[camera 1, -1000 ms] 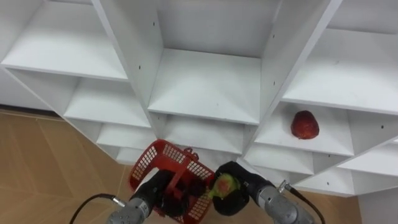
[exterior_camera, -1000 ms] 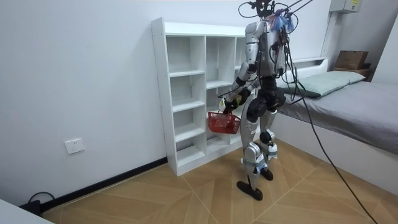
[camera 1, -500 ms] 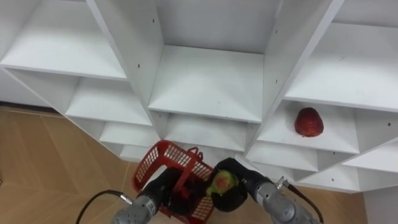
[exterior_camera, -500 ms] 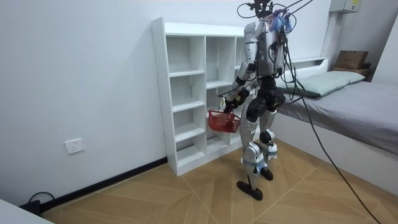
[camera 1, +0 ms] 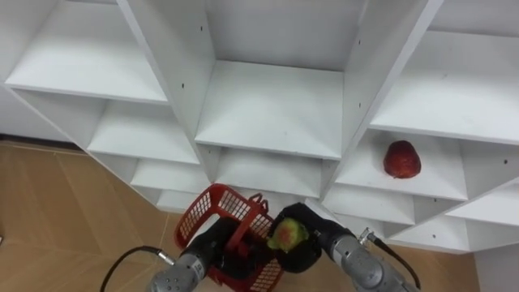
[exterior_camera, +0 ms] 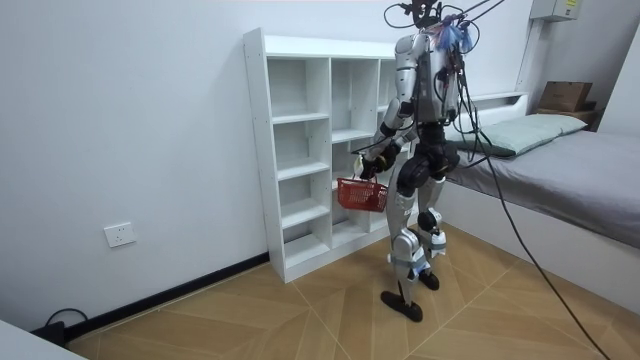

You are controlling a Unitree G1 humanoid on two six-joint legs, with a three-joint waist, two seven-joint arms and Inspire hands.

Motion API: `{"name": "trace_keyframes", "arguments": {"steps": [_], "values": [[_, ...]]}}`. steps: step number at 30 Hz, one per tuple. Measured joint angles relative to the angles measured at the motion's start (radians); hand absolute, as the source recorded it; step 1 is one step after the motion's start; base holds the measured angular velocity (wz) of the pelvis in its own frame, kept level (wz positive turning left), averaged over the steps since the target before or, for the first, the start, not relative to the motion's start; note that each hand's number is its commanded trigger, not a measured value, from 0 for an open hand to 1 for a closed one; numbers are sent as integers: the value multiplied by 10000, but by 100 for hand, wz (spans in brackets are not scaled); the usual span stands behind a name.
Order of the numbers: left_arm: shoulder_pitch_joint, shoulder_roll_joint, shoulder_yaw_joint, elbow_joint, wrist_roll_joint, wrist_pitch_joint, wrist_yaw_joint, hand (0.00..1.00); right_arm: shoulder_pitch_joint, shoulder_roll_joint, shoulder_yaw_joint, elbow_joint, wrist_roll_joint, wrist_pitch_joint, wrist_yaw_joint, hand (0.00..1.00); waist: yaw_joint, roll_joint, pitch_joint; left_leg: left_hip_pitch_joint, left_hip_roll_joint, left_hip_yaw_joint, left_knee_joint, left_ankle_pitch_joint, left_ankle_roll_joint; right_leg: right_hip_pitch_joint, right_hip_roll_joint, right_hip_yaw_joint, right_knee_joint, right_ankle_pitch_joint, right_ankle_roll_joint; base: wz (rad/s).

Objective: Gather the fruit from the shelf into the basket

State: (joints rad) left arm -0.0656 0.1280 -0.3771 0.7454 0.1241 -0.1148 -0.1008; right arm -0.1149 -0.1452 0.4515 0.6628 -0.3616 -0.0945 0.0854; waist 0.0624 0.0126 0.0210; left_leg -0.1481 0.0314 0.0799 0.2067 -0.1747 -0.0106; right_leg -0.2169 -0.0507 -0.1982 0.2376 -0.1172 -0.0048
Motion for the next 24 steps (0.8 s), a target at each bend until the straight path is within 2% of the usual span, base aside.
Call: {"name": "trace_keyframes", "arguments": {"steps": [15, 24], "values": [[1, 27, -103, 5, 40, 2, -22, 100, -32, -29, 3, 83, 7, 0, -93, 0, -5, -8, 0, 33, 0, 14, -3, 0, 0, 28, 0, -2, -9, 0, 1, 0], [19, 96, -106, 12, 72, 120, -423, 100, -30, -1, 77, 369, 39, 9, -83, 0, -10, -49, -15, 31, 1, 21, 2, 0, 0, 29, -4, -18, -10, 0, 0, 0]]}}
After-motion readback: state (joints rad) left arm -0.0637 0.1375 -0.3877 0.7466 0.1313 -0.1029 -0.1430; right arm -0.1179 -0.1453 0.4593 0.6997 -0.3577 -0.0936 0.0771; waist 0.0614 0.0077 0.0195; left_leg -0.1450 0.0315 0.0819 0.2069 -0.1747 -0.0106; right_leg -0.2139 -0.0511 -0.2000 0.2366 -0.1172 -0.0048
